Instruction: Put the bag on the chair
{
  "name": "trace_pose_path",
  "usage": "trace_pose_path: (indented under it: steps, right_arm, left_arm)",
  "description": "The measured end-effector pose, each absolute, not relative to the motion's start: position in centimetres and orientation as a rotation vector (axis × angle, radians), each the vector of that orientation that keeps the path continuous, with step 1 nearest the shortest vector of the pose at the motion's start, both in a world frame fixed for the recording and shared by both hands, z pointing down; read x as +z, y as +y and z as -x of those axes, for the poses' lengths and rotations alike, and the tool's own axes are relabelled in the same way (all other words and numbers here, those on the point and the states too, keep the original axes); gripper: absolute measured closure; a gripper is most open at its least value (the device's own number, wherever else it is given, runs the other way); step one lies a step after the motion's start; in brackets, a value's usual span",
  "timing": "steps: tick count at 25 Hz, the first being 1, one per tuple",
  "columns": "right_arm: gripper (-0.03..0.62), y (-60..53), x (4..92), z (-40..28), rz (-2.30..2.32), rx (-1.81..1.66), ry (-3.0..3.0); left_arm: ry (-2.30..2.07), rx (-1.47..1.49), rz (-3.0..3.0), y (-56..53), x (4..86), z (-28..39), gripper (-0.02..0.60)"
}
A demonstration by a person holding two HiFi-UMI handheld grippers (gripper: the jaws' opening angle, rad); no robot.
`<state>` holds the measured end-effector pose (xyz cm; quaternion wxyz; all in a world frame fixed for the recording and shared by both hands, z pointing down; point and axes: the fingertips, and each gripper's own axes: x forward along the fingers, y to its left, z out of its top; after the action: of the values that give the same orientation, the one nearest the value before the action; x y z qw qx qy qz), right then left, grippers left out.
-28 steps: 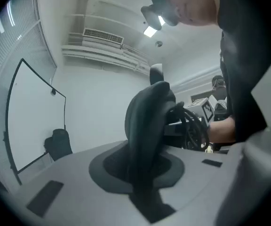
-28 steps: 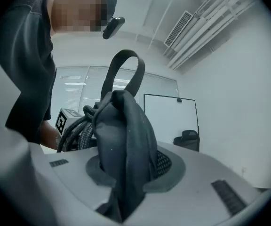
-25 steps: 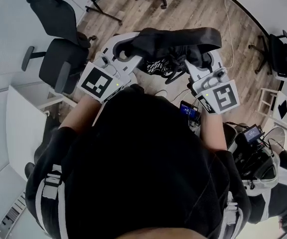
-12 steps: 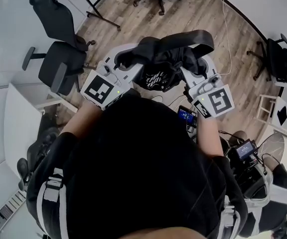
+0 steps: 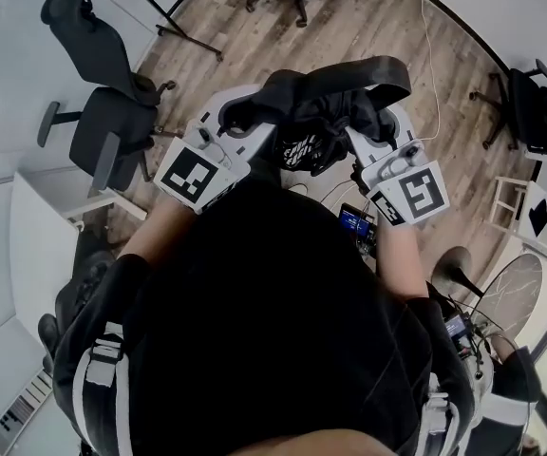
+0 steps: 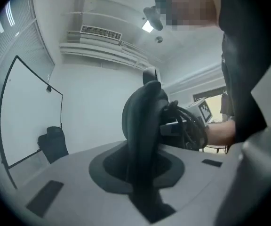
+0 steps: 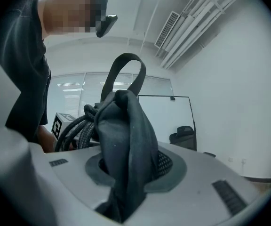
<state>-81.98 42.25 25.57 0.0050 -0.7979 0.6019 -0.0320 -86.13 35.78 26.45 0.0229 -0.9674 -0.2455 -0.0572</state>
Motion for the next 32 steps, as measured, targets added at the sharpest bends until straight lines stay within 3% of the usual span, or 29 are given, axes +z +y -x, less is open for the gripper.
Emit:
trace_pose_path:
  steps: [17,26,32]
  right_arm:
    - [0.484,27.2,27.0,63.5,2.610,-0.203,1.839]
    - [0.484,25.8,27.2,62.5,2.613,-0.195,1.818]
    - [0.482,21.9,28.2,57.3,2.595,-0.221,1.823]
  left_arm:
    - [-0.980,-0.206,2.938,20.9,28.1,66.6,0.512]
    - [-0.934,-0.164,2.935,19.1,27.9,65.3,0.512]
    - [-0.914,-0.188,2.940,15.2,28.9,60.2,0.512]
